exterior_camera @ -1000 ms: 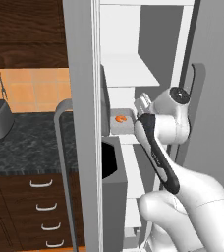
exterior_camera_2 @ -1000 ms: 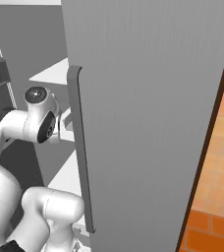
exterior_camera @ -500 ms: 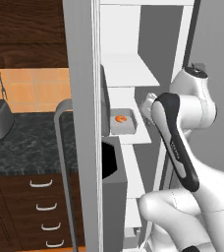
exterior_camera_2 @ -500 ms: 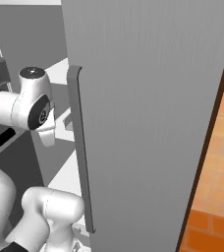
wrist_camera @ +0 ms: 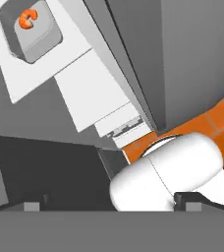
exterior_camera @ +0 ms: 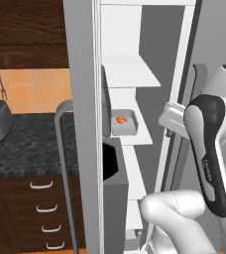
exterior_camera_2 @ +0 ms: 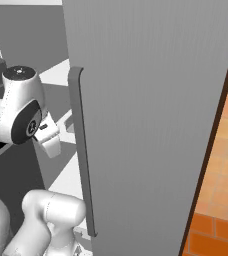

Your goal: Take the meat container that has the shrimp and place it on the second highest rack of the freezer. Then take the vegetable container that has the corn and lemon wedge and place it on the highest rack of the freezer.

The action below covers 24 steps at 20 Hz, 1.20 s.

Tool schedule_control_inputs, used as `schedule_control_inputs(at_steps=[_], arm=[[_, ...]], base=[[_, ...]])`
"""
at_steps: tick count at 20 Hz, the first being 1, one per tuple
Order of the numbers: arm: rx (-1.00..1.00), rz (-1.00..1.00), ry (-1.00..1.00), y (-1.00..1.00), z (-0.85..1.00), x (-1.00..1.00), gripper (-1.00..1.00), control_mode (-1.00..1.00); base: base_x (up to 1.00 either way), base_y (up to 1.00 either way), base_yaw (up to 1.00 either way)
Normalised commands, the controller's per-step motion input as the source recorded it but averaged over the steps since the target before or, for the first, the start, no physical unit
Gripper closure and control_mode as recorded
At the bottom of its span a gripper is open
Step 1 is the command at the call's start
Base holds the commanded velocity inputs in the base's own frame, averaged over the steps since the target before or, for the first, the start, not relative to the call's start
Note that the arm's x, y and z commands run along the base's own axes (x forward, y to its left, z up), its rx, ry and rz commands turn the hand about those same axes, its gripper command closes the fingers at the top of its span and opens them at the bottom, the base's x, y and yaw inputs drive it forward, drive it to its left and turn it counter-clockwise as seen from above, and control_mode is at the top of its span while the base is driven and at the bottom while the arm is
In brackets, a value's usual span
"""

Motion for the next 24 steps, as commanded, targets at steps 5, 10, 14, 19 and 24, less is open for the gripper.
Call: schedule_control_inputs(at_steps=[5,10,14,19,24], arm=[[-0.1,0.4,-0.19,-0.02,0.0,-0.09,-1.0,-1.0],[-0.04,0.07,-0.01,0.0,0.0,-0.04,-1.0,1.0],[0.0,0.0,0.0,0.0,0.0,0.0,-1.0,1.0],[0.0,0.0,0.0,0.0,0.0,0.0,-1.0,1.0],[0.0,0.0,0.0,0.0,0.0,0.0,-1.0,1.0]], base=[[0.0,0.0,0.0],[-0.55,-0.01,0.07],[-1.0,-0.08,0.07],[-0.95,-0.13,0.51],[-0.56,0.08,0.81]])
